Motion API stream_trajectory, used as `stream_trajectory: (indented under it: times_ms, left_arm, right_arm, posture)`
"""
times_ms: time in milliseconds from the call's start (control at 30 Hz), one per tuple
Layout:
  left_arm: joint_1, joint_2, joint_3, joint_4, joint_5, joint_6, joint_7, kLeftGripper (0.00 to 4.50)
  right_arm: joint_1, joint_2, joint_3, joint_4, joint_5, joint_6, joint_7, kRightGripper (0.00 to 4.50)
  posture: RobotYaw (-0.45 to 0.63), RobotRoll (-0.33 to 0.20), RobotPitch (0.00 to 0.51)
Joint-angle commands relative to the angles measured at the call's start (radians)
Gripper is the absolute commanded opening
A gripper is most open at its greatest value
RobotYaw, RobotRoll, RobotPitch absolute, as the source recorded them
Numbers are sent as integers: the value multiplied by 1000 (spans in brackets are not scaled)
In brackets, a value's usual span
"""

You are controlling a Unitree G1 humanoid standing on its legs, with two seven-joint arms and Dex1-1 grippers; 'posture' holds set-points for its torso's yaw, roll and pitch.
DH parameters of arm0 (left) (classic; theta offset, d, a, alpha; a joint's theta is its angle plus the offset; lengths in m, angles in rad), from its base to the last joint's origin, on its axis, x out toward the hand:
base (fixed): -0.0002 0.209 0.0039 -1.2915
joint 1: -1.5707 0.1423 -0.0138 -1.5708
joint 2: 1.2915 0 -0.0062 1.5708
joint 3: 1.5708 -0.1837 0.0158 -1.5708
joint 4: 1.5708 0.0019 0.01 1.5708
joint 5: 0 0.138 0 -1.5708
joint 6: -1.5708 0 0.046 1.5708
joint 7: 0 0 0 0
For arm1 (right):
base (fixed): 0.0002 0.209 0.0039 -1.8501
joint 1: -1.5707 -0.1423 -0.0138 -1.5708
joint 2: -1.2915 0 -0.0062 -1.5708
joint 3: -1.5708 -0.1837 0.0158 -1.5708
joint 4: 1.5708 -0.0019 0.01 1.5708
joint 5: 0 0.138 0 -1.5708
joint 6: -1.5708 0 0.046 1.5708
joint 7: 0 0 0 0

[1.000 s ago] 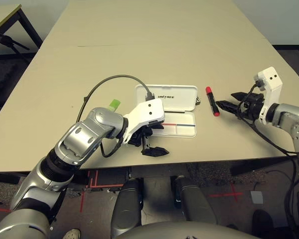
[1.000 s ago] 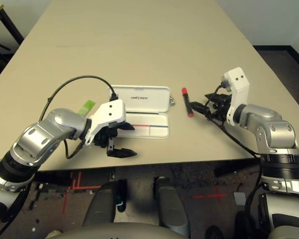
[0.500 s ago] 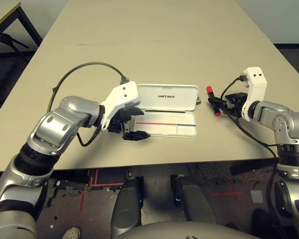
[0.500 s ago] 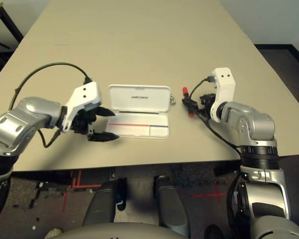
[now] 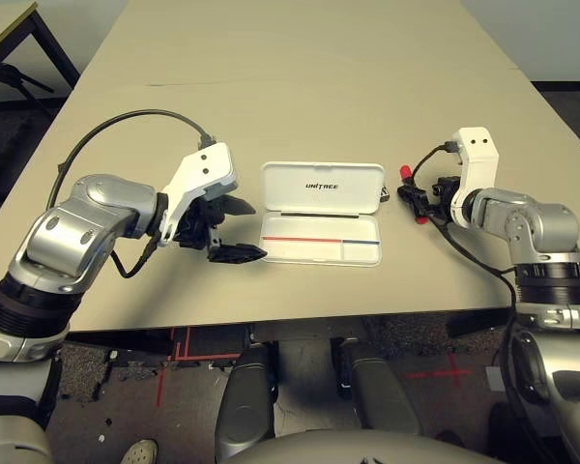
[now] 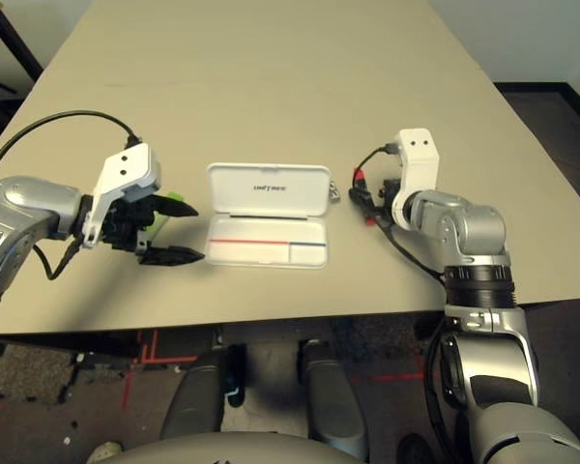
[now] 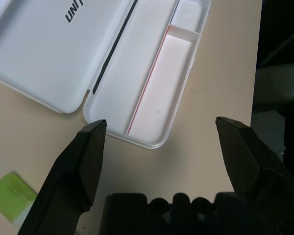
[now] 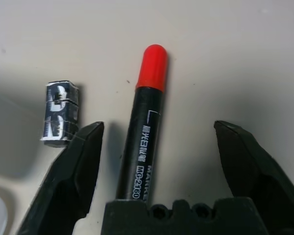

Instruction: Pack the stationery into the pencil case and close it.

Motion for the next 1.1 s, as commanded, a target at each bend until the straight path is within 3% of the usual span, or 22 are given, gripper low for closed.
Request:
stream_trajectory:
  times_ms: [33, 233, 300, 500, 700, 1100]
  left_arm:
    - [3, 21, 10, 11, -10, 3, -8, 4500]
    - [-2, 33, 13, 18, -8, 1, -10, 4500]
    - [0, 34, 12, 17, -8, 1, -8, 4500]
    - [-5, 36, 5, 20, -5, -2, -9, 4500]
    - [-8, 36, 1, 33, 3, -14, -8, 4500]
    - [4, 27, 4, 51, 12, -32, 13, 4500]
  right_arm:
    - [28, 23, 7, 12, 2, 79, -14, 3131]
    - [44, 32, 5, -26, 5, 127, -17, 959]
    - [44, 33, 6, -30, 5, 127, -14, 515]
    - [19, -20, 27, -14, -8, 105, 24, 515]
    - [14, -148, 83, -32, -5, 119, 130, 515]
    - [165, -529, 158, -269, 77, -53, 584, 515]
  posture:
    - [10, 0, 192]
    - [10, 0, 194]
    - [8, 0, 194]
    - [2, 0, 193]
    - [-7, 0, 193]
    - [-33, 0, 195]
